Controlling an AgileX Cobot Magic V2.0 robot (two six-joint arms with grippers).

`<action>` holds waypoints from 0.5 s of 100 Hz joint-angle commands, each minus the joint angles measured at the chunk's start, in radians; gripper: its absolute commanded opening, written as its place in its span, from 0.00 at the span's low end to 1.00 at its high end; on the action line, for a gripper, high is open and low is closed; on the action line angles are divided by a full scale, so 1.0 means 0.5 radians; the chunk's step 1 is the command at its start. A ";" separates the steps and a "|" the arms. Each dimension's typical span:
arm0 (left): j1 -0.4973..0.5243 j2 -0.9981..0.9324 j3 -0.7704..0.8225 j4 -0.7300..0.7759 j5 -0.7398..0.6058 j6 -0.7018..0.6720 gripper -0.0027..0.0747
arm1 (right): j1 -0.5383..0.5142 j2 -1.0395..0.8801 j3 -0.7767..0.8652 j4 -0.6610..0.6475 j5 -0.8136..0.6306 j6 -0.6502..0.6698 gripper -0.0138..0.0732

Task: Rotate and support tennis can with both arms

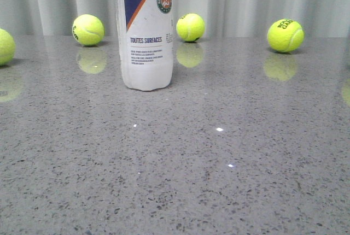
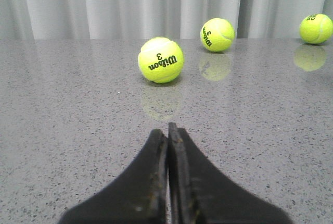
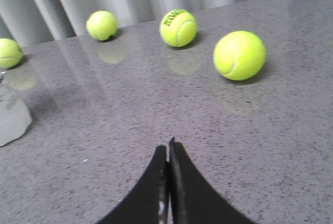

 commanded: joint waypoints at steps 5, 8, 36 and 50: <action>0.005 -0.077 0.093 -0.016 -0.154 -0.018 0.01 | -0.140 0.019 0.051 0.048 -0.329 -0.124 0.08; 0.005 -0.077 0.093 -0.016 -0.154 -0.018 0.01 | -0.172 0.019 0.080 0.076 -0.375 -0.193 0.08; 0.005 -0.077 0.093 -0.016 -0.154 -0.018 0.01 | -0.332 -0.106 0.399 0.132 -0.777 -0.497 0.08; 0.005 -0.077 0.093 -0.016 -0.154 -0.018 0.01 | -0.332 -0.345 0.612 0.132 -0.929 -0.485 0.08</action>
